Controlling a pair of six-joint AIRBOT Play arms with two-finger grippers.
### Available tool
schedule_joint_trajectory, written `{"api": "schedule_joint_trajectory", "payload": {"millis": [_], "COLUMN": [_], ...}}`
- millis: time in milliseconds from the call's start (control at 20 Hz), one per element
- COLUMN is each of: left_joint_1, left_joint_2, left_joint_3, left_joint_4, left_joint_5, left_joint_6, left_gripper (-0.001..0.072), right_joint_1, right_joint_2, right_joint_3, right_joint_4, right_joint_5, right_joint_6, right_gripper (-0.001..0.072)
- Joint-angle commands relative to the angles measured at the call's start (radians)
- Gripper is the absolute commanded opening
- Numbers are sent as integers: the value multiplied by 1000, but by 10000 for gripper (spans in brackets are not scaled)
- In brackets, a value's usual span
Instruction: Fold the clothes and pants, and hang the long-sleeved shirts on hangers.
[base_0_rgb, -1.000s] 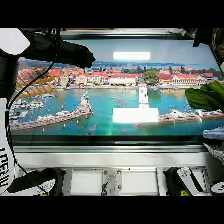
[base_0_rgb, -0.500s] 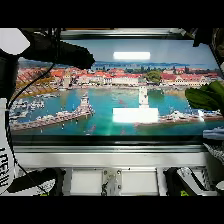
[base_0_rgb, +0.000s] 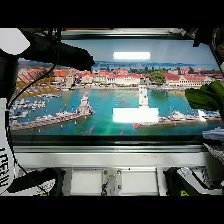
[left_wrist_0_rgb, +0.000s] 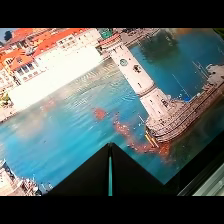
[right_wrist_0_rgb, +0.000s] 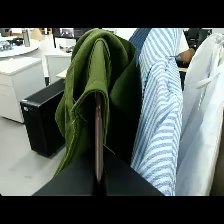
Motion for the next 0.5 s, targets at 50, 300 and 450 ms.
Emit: {"api": "schedule_joint_trajectory", "payload": {"millis": [50,300,450], "left_joint_1": [0,0,0], "left_joint_2": [-1,-1,-1], "left_joint_3": [0,0,0], "left_joint_4": [0,1,1], "left_joint_5": [0,4,14], "left_joint_6": [0,0,1], "left_gripper": [14,14,14], "right_joint_1": [2,2,2], "right_joint_2": [-3,27,68], "right_joint_3": [1,1,1], "right_joint_4": [2,99,336], "right_joint_5": [20,8,-66], "right_joint_6": [2,-2,-118], "right_gripper": [21,530,509]}}
